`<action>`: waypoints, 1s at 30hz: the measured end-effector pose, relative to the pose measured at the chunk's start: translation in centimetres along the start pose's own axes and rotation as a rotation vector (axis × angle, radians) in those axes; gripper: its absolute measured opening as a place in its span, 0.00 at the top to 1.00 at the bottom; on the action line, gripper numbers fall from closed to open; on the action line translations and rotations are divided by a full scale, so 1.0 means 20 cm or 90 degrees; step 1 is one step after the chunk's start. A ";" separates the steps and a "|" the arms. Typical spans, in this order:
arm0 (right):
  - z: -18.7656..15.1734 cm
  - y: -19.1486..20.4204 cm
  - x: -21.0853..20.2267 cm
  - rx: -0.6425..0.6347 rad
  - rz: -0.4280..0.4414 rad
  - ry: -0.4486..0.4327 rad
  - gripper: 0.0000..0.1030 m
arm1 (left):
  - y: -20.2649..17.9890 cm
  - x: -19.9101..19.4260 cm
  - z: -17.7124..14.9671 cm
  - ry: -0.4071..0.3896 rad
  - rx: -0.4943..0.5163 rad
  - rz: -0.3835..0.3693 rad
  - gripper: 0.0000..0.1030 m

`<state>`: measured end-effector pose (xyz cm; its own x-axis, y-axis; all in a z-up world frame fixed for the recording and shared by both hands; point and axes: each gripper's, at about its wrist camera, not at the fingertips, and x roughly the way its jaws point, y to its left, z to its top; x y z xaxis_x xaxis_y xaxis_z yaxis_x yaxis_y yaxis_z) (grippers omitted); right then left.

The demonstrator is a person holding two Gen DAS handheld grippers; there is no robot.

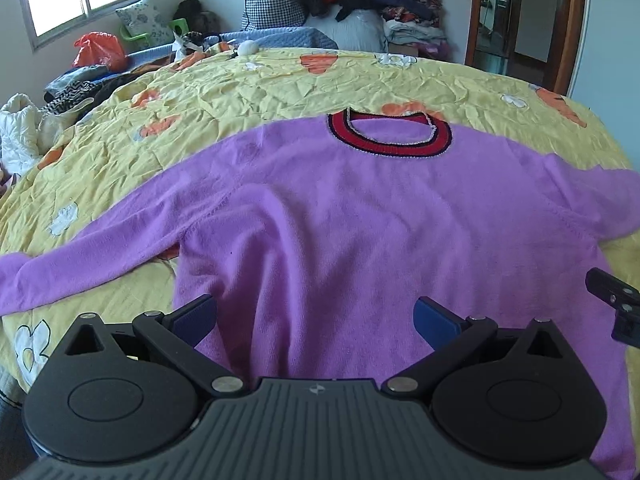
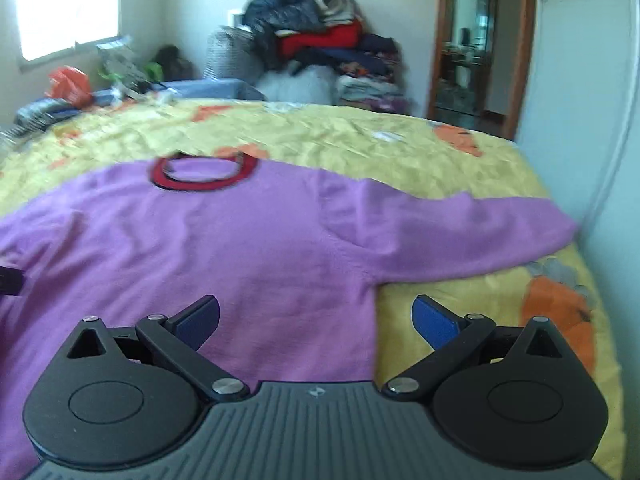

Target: Fold small clothes

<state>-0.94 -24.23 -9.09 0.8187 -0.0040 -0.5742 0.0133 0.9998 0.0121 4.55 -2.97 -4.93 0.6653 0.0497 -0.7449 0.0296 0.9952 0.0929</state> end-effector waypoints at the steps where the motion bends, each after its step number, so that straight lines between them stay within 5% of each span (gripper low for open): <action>1: 0.01 0.03 0.00 -0.007 0.001 -0.001 0.00 | 0.00 0.00 0.00 0.001 -0.002 -0.003 0.00; 7: 0.01 0.20 -0.02 -0.079 -0.035 -0.033 0.00 | 0.01 0.02 0.01 0.017 -0.009 -0.005 0.00; 11: 0.02 0.19 0.00 -0.052 -0.008 -0.028 0.00 | 0.02 0.01 0.02 0.013 -0.012 -0.005 0.00; 20: 0.02 0.09 0.08 -0.092 -0.073 0.008 0.00 | 0.02 0.04 0.02 0.024 -0.016 -0.011 0.00; 25: 0.07 -0.23 0.18 -0.022 -0.128 0.017 0.00 | 0.01 0.04 0.02 0.014 -0.003 -0.018 0.00; 30: 0.09 -0.82 0.29 0.187 -0.073 0.020 0.00 | 0.00 0.08 0.01 0.021 0.013 -0.023 0.00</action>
<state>4.59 -40.66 -11.14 0.7838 -0.1107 -0.6110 0.2730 0.9452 0.1790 5.68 -2.85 -5.96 0.6386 0.0171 -0.7694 0.0688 0.9945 0.0792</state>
